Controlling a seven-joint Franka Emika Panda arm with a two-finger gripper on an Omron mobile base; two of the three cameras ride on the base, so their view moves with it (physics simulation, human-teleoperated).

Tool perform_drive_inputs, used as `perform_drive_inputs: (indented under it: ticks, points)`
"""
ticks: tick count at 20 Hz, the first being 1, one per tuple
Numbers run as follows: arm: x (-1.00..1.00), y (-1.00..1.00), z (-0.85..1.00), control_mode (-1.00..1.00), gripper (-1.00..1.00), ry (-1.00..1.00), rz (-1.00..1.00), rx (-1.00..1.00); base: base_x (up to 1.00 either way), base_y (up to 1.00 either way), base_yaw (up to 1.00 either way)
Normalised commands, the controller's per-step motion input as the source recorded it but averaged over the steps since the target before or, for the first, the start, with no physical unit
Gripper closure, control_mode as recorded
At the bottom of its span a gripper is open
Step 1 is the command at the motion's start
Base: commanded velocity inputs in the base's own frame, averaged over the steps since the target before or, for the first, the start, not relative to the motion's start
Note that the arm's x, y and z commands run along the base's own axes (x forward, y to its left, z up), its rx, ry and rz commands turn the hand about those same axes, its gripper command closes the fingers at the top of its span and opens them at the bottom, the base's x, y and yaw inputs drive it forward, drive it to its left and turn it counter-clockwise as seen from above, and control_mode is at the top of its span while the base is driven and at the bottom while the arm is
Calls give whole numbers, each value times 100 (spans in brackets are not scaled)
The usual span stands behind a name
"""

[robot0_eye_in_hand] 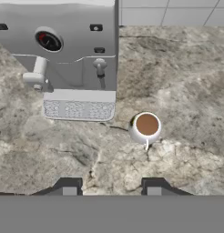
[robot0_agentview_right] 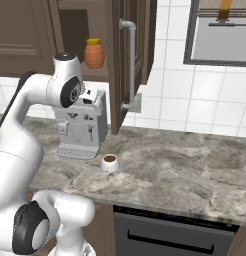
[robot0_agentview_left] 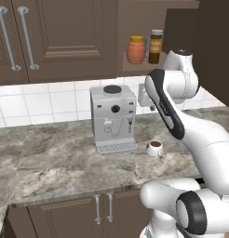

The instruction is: Pick the cinnamon and honey bottle from the cabinet and place them next to the mug.

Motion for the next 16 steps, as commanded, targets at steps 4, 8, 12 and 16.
perform_drive_inputs:
  ticks: [4,8,12,16]
  points:
    - [-7,0,0,-100,-100,0,0,0,0,0,0]
    - [-51,-25,0,-100,-100,-10,-1,12,0,0,0]
    - [-81,-24,19,-100,-100,-30,-9,14,0,0,0]
    - [-58,-6,58,-100,-100,-38,-9,3,0,0,0]
